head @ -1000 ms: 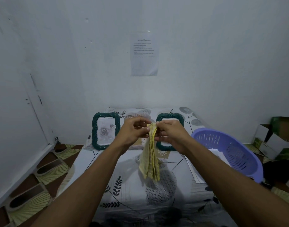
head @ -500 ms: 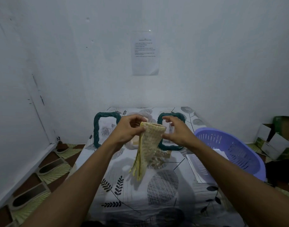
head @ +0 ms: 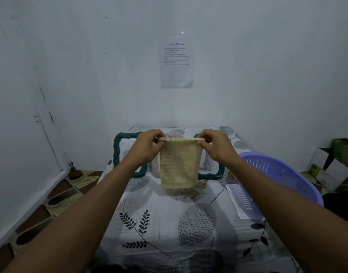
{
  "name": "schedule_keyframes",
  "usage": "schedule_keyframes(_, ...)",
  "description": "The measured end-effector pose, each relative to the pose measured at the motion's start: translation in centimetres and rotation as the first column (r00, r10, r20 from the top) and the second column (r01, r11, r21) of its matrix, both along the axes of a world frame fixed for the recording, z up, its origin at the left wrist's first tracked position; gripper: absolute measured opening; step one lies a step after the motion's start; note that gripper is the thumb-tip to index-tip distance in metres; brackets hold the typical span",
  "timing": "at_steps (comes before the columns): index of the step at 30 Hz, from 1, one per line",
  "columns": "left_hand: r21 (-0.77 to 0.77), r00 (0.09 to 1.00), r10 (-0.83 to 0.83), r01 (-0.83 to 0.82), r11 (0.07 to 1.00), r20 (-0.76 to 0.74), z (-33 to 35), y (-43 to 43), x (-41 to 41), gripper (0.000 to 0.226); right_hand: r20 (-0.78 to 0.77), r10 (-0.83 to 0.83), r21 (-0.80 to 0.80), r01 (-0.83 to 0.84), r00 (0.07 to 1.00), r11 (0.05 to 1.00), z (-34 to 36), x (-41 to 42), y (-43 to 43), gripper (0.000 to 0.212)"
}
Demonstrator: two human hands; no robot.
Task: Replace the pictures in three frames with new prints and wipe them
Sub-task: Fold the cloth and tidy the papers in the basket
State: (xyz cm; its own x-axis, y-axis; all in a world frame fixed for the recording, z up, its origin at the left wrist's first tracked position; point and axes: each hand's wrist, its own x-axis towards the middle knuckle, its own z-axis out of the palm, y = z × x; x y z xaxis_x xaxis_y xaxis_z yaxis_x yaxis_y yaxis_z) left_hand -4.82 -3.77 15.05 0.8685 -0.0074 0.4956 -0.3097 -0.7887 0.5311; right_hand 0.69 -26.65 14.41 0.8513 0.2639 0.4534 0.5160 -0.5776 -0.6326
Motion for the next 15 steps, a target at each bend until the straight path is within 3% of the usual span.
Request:
schedule_keyframes(3,-0.119,0.996,-0.028,0.038,0.992,0.084,-0.3,-0.3,-0.4,0.008,0.068,0.021,0.104,-0.028,0.997,0.994,0.1,-0.8,-0.3,0.007)
schedule_keyframes(5,-0.139,0.993,-0.102,0.109,0.984,0.054,-1.5,-0.2,-1.0,0.01,0.031,0.081,0.06,-0.082,0.996,0.995,-1.0,-1.6,-0.9,0.011)
schedule_keyframes(9,-0.146,0.943,-0.235,0.204,0.968,-0.236,-5.9,0.5,-3.5,0.009,-0.248,0.227,-0.079,-0.253,0.942,0.964,-5.5,-3.3,-2.9,0.012)
schedule_keyframes(12,-0.258,0.769,-0.363,0.262,0.93,-0.526,-9.5,1.0,-5.2,0.006,-0.43,0.312,-0.142,-0.405,0.847,0.903,-9.3,-4.3,-3.9,0.013)
schedule_keyframes(14,-0.355,0.665,-0.447,0.28,0.892,-0.599,-11.2,1.2,-5.7,0.004,-0.506,0.359,-0.144,-0.487,0.785,0.861,-11.1,-4.6,-4.1,0.013)
schedule_keyframes(15,-0.391,0.662,-0.458,0.261,0.883,-0.593,-11.7,1.2,-5.7,0.002,-0.521,0.369,-0.119,-0.494,0.77,0.861,-11.7,-4.6,-4.0,0.013)
